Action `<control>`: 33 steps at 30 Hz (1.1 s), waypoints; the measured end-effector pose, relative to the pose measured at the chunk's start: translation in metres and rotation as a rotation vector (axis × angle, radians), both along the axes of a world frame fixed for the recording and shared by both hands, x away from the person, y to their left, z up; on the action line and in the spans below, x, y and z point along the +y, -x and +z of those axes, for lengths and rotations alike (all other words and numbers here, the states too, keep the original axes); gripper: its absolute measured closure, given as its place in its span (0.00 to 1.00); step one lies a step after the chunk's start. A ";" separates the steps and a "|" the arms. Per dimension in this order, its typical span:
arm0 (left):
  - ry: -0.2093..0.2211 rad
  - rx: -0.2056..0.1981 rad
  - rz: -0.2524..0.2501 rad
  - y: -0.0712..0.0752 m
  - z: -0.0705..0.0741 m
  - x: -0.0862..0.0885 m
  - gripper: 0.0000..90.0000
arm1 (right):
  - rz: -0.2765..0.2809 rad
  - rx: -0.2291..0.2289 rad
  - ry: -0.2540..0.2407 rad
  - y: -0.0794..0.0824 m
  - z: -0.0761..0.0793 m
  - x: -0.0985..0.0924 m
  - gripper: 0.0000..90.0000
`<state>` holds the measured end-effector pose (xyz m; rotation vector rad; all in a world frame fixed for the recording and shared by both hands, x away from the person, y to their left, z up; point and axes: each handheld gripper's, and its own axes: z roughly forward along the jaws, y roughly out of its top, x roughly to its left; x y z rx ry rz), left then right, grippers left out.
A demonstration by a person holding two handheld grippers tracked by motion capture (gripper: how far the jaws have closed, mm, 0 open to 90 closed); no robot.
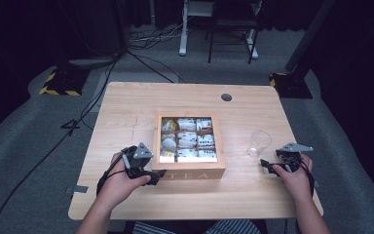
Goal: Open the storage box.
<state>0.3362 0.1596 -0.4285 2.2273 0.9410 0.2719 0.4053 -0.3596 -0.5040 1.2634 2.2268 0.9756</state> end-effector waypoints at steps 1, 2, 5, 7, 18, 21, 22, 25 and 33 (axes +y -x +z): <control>-0.009 0.007 -0.003 0.000 -0.001 0.000 0.28 | 0.000 0.000 0.000 0.000 0.000 0.000 0.16; -0.014 0.016 -0.008 0.000 -0.002 0.000 0.29 | 0.000 0.000 0.000 0.000 0.000 0.000 0.16; -0.033 0.024 -0.012 -0.001 -0.004 -0.001 0.31 | 0.000 0.000 0.000 0.000 0.000 0.000 0.16; -0.044 0.021 -0.011 -0.001 -0.005 -0.001 0.34 | 0.000 0.000 0.000 0.000 0.000 0.000 0.16; -0.060 0.039 -0.016 -0.001 -0.001 0.000 0.40 | 0.000 0.000 0.000 0.000 0.000 0.000 0.16; -0.101 0.014 -0.027 0.001 -0.001 0.000 0.45 | 0.000 0.000 0.000 0.000 0.000 0.000 0.16; -0.100 0.006 -0.027 0.001 -0.001 0.000 0.45 | 0.000 0.000 0.000 0.000 0.000 0.000 0.16; -0.100 0.009 -0.027 0.002 0.000 0.000 0.47 | 0.000 0.000 0.000 0.000 0.000 0.000 0.16; -0.101 0.010 -0.017 0.003 0.005 0.000 0.51 | 0.000 0.001 -0.001 0.000 0.000 0.000 0.16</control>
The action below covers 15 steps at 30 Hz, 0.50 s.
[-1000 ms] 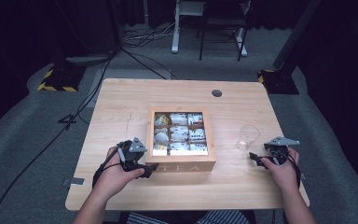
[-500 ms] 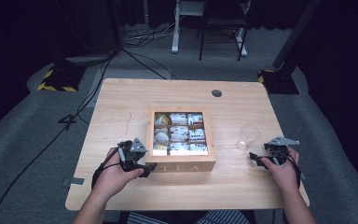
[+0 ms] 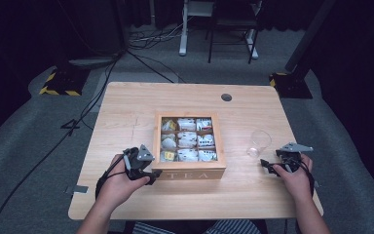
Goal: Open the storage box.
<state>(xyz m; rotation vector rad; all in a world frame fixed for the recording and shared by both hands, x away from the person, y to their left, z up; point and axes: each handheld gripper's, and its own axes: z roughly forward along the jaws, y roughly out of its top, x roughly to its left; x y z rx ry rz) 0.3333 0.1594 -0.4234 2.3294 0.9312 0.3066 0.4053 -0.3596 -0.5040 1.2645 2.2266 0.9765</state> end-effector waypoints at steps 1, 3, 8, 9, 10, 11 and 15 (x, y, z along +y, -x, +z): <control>0.007 -0.002 0.001 0.000 0.002 0.001 0.51 | 0.000 0.000 0.000 0.000 0.000 0.000 0.16; 0.021 -0.005 0.008 0.000 0.005 0.001 0.50 | 0.002 0.000 0.000 0.000 0.000 0.000 0.16; 0.006 -0.116 0.034 0.002 0.008 -0.003 0.47 | 0.002 0.000 0.000 0.000 0.000 0.000 0.16; 0.005 -0.133 0.036 0.002 0.009 -0.003 0.43 | 0.003 0.000 0.000 0.000 0.000 0.000 0.16; 0.004 -0.151 0.032 0.003 0.010 -0.003 0.43 | 0.004 -0.001 0.001 0.000 0.000 0.000 0.16; 0.008 -0.160 0.034 0.003 0.011 -0.003 0.43 | 0.004 0.000 0.000 0.000 0.000 0.000 0.16; 0.028 -0.202 0.045 0.004 0.015 -0.003 0.42 | 0.004 0.000 0.001 0.000 0.000 0.000 0.16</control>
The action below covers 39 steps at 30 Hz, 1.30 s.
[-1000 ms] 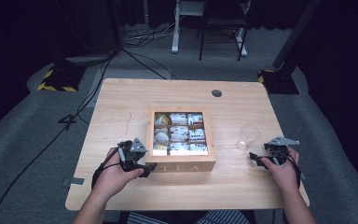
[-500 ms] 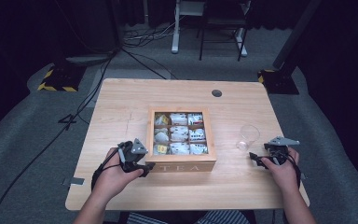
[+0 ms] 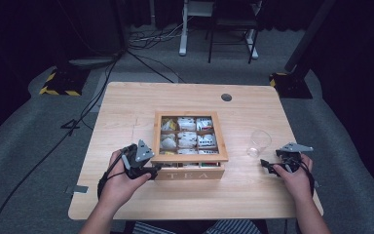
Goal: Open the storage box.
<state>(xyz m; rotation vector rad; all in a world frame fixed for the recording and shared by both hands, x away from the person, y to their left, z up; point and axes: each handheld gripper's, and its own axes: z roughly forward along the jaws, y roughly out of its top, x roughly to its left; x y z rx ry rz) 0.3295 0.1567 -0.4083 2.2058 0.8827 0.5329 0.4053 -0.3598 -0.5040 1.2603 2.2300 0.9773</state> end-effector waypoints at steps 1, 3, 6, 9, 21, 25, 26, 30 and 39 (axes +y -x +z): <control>0.007 -0.013 0.003 0.000 0.001 0.000 0.42 | 0.000 0.000 0.000 0.000 0.000 0.000 0.16; 0.019 -0.032 0.004 0.000 0.003 0.001 0.41 | 0.001 -0.001 0.000 0.000 0.000 0.000 0.16; 0.029 -0.052 0.008 0.000 0.006 0.001 0.41 | 0.002 -0.001 0.000 0.000 0.000 0.000 0.16; 0.053 -0.079 0.013 -0.001 0.009 0.002 0.41 | 0.004 0.000 0.002 0.001 0.000 0.000 0.16; 0.057 -0.180 0.023 -0.009 0.020 -0.002 0.41 | 0.006 0.001 0.001 0.007 0.000 0.002 0.16; 0.073 -0.201 0.034 -0.012 0.024 -0.001 0.44 | 0.007 0.002 0.000 0.007 0.000 0.001 0.16; 0.081 -0.211 0.035 -0.013 0.026 0.000 0.47 | 0.007 0.002 0.000 0.007 0.000 0.001 0.16; 0.111 -0.231 0.039 -0.016 0.030 0.002 0.49 | 0.008 0.001 0.000 0.006 0.000 0.001 0.16; 0.109 -0.237 0.066 -0.024 0.035 0.002 0.54 | 0.008 0.001 0.000 0.006 0.000 0.001 0.16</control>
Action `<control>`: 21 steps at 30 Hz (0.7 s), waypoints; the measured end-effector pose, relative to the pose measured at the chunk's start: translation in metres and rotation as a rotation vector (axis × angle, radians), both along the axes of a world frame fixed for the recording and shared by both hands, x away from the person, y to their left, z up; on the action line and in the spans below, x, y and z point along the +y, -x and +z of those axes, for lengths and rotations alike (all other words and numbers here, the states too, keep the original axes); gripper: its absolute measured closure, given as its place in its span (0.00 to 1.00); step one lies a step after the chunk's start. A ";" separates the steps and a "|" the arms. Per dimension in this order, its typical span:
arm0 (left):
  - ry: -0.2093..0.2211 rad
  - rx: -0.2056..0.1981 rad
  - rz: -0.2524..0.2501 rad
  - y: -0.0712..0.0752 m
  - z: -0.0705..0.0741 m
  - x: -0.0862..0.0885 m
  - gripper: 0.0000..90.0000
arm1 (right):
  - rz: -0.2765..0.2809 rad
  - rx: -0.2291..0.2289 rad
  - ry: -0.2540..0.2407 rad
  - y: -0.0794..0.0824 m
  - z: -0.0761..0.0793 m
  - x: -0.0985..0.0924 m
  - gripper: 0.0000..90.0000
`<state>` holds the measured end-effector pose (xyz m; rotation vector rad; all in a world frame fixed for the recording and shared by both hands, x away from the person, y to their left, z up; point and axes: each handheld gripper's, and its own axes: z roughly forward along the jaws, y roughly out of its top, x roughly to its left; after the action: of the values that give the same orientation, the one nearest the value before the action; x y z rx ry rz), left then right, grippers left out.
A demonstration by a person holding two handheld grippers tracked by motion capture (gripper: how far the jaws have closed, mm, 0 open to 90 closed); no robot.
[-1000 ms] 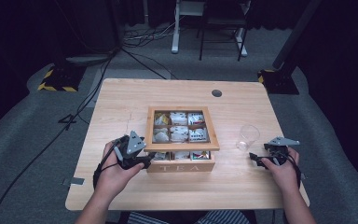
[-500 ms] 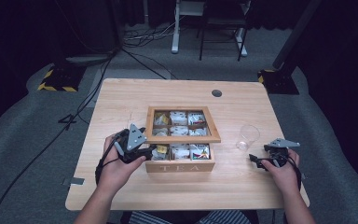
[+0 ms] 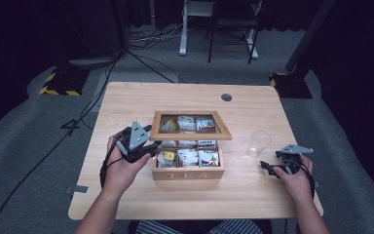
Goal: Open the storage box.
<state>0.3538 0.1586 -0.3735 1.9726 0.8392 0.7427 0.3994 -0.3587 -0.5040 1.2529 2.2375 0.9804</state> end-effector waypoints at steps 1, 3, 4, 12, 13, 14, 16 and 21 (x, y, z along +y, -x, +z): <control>0.002 -0.004 0.004 -0.001 0.001 0.000 0.55 | 0.001 0.001 -0.001 0.000 0.000 0.000 0.16; 0.012 -0.011 0.012 -0.002 0.003 0.000 0.57 | 0.001 0.000 -0.001 0.000 0.000 0.000 0.16; 0.020 -0.014 0.016 -0.003 0.004 0.001 0.58 | 0.001 0.001 -0.001 0.000 0.000 0.000 0.16; 0.023 -0.024 0.030 -0.008 0.010 0.001 0.61 | -0.015 0.001 0.001 0.002 0.000 0.000 0.17; 0.023 -0.028 0.032 -0.008 0.011 0.000 0.62 | -0.018 0.000 0.001 0.003 0.000 0.000 0.17; 0.023 -0.029 0.034 -0.008 0.011 0.000 0.62 | -0.021 0.002 0.002 0.004 0.000 0.001 0.17; 0.020 -0.027 0.035 -0.009 0.013 0.000 0.62 | -0.029 0.001 -0.002 0.007 0.000 0.001 0.17; 0.025 -0.030 0.034 -0.012 0.015 0.000 0.62 | -0.048 0.032 0.013 0.014 0.005 -0.002 0.23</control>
<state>0.3655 0.1589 -0.3581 1.9249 0.8618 0.7763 0.3856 -0.3611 -0.4989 1.3191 2.2229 0.9327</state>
